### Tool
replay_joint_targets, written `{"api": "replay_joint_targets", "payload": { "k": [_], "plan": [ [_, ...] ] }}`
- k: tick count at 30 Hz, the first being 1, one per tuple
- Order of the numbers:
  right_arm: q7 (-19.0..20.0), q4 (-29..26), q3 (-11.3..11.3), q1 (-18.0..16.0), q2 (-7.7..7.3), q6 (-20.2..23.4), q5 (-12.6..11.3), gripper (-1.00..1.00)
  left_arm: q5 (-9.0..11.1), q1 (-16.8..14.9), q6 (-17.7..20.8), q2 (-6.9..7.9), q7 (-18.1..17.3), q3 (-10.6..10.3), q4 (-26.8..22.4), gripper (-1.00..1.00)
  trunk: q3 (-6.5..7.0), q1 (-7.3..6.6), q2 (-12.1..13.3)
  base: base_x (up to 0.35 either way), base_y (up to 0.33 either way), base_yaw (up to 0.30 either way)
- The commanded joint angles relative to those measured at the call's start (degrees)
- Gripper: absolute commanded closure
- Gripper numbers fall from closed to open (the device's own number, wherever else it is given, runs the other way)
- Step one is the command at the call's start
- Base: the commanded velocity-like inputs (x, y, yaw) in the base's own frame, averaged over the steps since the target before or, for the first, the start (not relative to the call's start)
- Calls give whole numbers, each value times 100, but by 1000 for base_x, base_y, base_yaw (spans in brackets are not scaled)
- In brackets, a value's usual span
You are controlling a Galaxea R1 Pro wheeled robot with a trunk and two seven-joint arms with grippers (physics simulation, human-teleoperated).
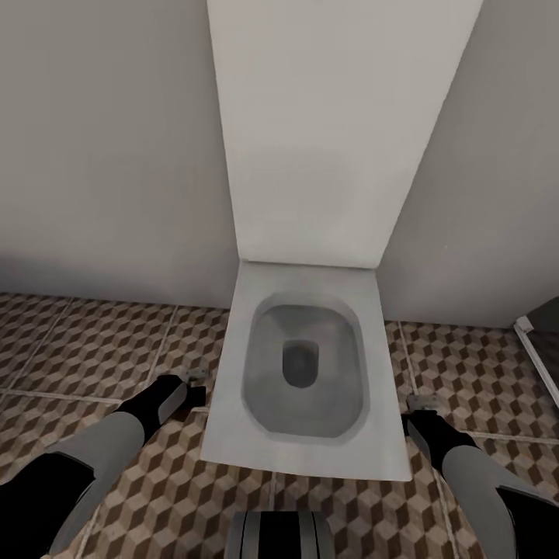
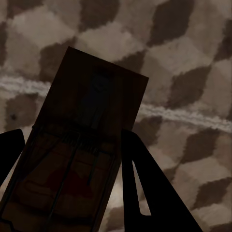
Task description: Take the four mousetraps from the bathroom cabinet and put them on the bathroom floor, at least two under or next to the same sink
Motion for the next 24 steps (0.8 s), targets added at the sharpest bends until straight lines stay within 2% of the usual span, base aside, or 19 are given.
{"api": "replay_joint_targets", "payload": {
  "k": [1, 4, 20, 24],
  "plan": [
    [19, -9, -38, -2, 6, 9, 50, 100, 61, -1, 24, 7, 35, -37, -16, 100, -26, 2, -3, 0, 0, 0],
    [20, -9, -37, 1, 13, -17, 50, 100, 61, 0, 22, 9, 35, -37, -16, 100, -92, 9, -7, 0, 0, 0],
    [22, -9, -37, 0, 15, -26, 50, 100, 61, -1, 22, 9, 35, -31, -16, 100, -92, 9, -7, 0, 0, 0],
    [22, -7, -37, 1, 15, -26, 50, 100, 61, 0, 22, 11, 35, -27, -16, 100, -181, 20, -12, 0, 0, 0]
  ]
}}
